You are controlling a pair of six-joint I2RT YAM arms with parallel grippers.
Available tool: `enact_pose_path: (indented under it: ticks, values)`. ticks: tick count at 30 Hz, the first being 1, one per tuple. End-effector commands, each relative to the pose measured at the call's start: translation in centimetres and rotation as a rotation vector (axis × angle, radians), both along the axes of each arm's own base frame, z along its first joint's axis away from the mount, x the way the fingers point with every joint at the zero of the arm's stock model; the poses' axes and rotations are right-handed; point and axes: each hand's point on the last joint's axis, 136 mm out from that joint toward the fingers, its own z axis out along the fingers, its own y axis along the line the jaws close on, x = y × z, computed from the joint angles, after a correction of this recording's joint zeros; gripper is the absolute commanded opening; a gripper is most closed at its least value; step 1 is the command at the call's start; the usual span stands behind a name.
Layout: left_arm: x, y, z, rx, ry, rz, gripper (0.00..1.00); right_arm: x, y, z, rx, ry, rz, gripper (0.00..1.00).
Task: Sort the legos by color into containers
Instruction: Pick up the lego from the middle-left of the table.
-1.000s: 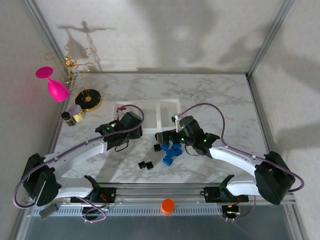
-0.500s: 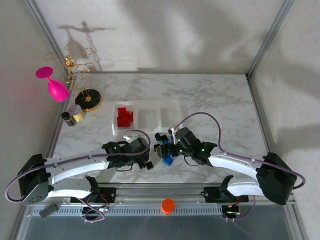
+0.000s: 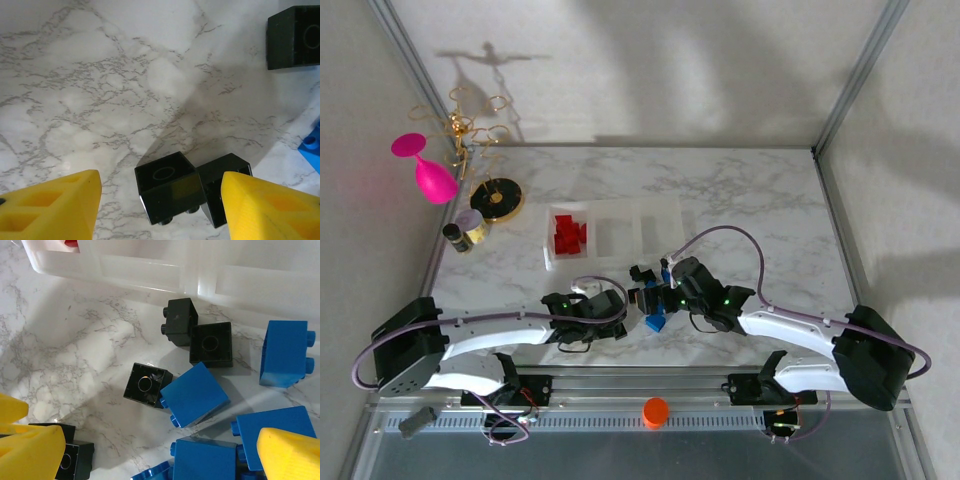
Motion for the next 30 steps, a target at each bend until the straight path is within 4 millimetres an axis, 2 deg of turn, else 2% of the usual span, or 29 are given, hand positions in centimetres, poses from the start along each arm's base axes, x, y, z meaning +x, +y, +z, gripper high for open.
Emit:
enact_pose_path:
  ticks: [1,3,6,19,30]
  values:
    - [-0.1,0.2,-0.5,0.015,0.001,0.026,0.61,0.1,-0.4,0.5,0.003,-0.031,-0.018,0.99]
    - [0.0,0.8,-0.6,0.047,-0.007,0.034,0.57,0.1,-0.4,0.4,0.004,-0.032,-0.019,0.99]
    - [-0.1,0.6,-1.0,0.038,0.0,0.033,0.54,0.1,-0.4,0.2,-0.002,-0.027,-0.019,0.99]
    - [-0.6,2.0,-2.3,0.087,0.013,0.032,0.44,0.4,-0.2,0.3,-0.004,-0.028,-0.025,0.99]
    - [0.2,2.4,-0.5,0.101,-0.038,0.048,0.33,0.7,0.2,0.8,0.008,-0.039,-0.026,0.99]
